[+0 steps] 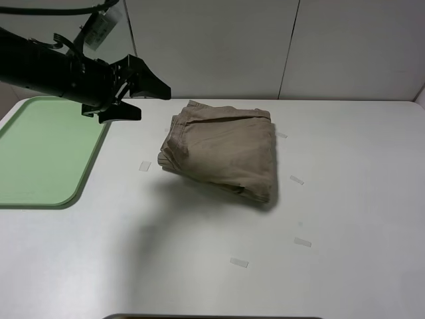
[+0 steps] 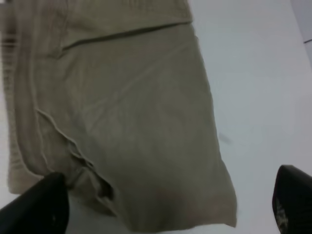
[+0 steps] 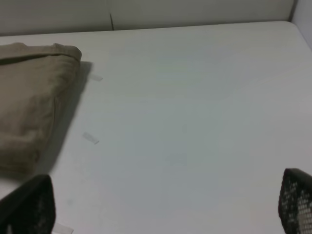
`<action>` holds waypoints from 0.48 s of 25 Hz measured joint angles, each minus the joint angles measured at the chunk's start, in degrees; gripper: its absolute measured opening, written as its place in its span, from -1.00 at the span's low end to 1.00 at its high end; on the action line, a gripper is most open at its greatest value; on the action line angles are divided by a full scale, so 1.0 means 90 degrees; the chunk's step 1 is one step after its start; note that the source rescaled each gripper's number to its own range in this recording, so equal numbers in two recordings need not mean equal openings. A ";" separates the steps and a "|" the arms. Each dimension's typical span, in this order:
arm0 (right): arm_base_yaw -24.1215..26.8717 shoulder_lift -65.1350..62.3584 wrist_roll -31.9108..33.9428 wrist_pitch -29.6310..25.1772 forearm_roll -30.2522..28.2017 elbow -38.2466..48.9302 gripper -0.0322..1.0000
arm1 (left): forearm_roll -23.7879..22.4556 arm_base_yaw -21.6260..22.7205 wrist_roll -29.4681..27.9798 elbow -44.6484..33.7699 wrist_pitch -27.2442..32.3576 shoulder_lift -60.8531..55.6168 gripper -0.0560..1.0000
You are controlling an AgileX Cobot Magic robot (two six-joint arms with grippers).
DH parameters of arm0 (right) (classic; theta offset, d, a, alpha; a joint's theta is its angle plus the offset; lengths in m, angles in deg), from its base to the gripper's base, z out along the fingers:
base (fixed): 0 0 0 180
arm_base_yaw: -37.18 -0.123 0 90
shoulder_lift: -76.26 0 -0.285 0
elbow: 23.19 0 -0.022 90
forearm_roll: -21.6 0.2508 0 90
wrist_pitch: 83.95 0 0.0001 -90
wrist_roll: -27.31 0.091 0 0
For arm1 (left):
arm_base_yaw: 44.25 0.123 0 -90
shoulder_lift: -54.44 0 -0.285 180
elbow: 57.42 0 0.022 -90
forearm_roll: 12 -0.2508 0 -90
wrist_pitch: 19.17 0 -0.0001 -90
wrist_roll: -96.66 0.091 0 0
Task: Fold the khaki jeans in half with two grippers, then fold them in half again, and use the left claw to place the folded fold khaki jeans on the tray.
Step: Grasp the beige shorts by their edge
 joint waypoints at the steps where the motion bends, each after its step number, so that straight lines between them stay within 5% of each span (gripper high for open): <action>1: 0.0000 0.0000 0.0000 0.0000 0.0000 0.0000 1.00 | 0.0000 0.0088 0.0024 0.0039 0.0073 0.0086 0.67; 12: 0.0000 0.0000 0.0000 0.0000 0.0000 0.0000 1.00 | 0.0005 0.0397 0.0306 0.0411 0.0180 0.1230 0.66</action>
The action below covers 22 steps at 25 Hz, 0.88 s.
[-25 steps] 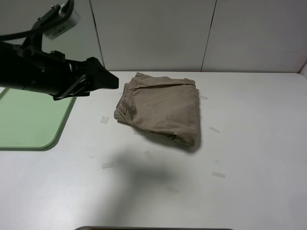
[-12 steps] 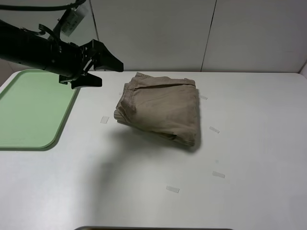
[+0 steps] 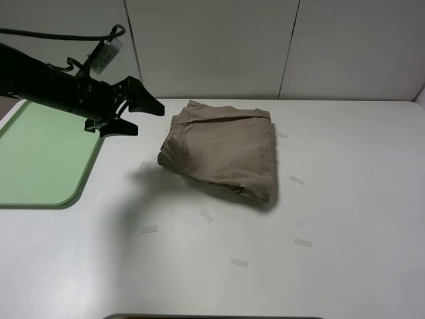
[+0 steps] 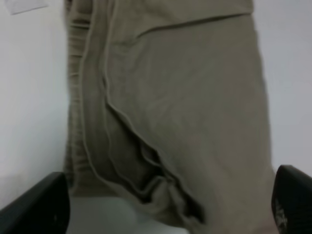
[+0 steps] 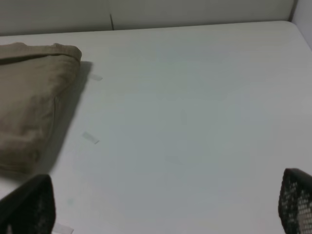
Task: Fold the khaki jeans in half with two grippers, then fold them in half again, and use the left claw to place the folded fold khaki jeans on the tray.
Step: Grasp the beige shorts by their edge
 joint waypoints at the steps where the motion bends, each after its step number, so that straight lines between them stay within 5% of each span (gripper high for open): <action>1: 0.0000 0.0000 0.0000 0.0000 0.0000 0.0000 1.00 | 0.0000 0.0000 0.0076 0.0021 -0.0052 0.0110 0.66; 8: 0.0000 0.0000 0.0000 0.0000 0.0000 0.0000 1.00 | 0.0008 -0.0212 0.0708 0.0095 -0.0862 0.0527 0.66; 22: 0.0000 0.0000 0.0000 0.0000 0.0000 0.0000 1.00 | 0.0014 -0.0875 0.0670 0.1035 -0.1308 0.1567 0.65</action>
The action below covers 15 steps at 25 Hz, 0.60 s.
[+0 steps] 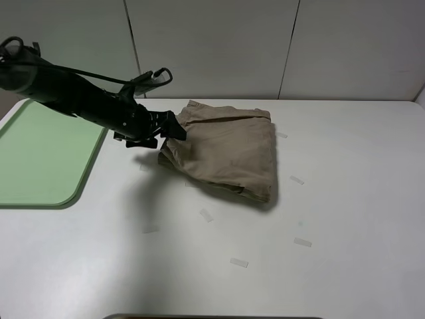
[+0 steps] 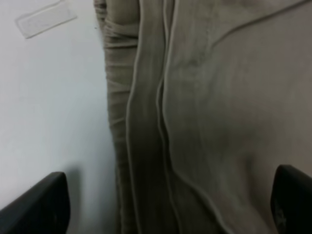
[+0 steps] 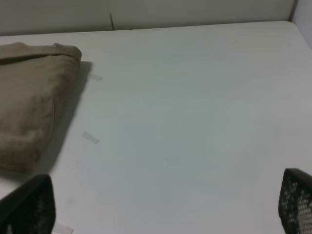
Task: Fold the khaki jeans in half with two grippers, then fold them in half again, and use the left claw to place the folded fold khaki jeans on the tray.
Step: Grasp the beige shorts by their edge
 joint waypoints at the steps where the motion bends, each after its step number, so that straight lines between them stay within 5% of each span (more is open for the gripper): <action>1: 0.0000 0.0000 0.0000 0.0000 0.0000 0.0000 1.00 | 0.0000 -0.0051 -0.0015 0.0054 -0.0042 0.0072 0.65; 15: 0.0000 0.0000 0.0000 0.0000 0.0000 0.0000 1.00 | 0.0342 -0.0585 -0.0038 0.0322 -0.0368 0.0448 0.52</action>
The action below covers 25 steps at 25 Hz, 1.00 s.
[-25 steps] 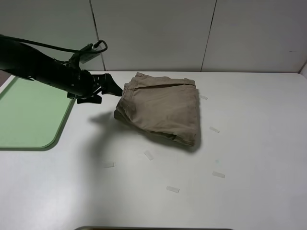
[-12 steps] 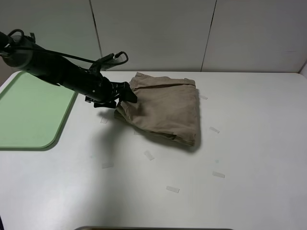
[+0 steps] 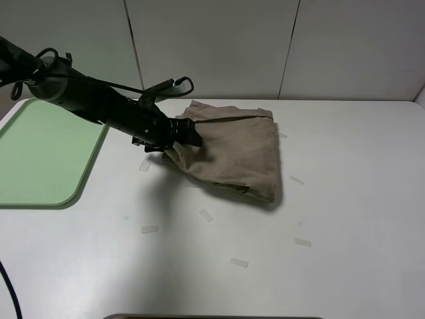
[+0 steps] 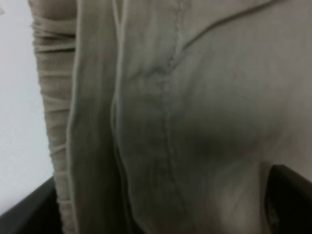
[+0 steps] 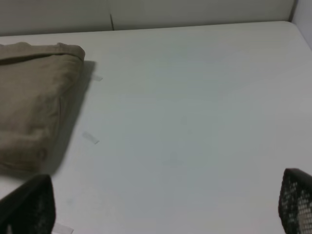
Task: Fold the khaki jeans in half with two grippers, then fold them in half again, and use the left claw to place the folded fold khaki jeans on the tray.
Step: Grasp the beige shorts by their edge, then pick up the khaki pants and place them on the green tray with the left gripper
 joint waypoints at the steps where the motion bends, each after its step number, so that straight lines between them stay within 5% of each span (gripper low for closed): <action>1: 0.0000 0.0000 0.0000 0.0000 0.0000 0.0000 1.00 | 0.0007 -0.0027 0.0000 0.0000 -0.0041 0.0023 0.44; 10: 0.0000 0.0000 0.0000 0.0000 0.0000 0.0000 1.00 | 0.0041 -0.0254 -0.0017 0.0000 -0.0116 0.0085 -0.79; 19: 0.0000 0.0000 0.0000 0.0000 0.0000 0.0000 1.00 | -0.0131 -0.0328 -0.0025 0.0024 -0.0059 0.0037 -0.79; 25: 0.0000 0.0000 0.0000 0.0000 0.0000 0.0000 1.00 | -0.1601 -0.0391 -0.0025 0.0088 0.0248 -0.0452 -0.79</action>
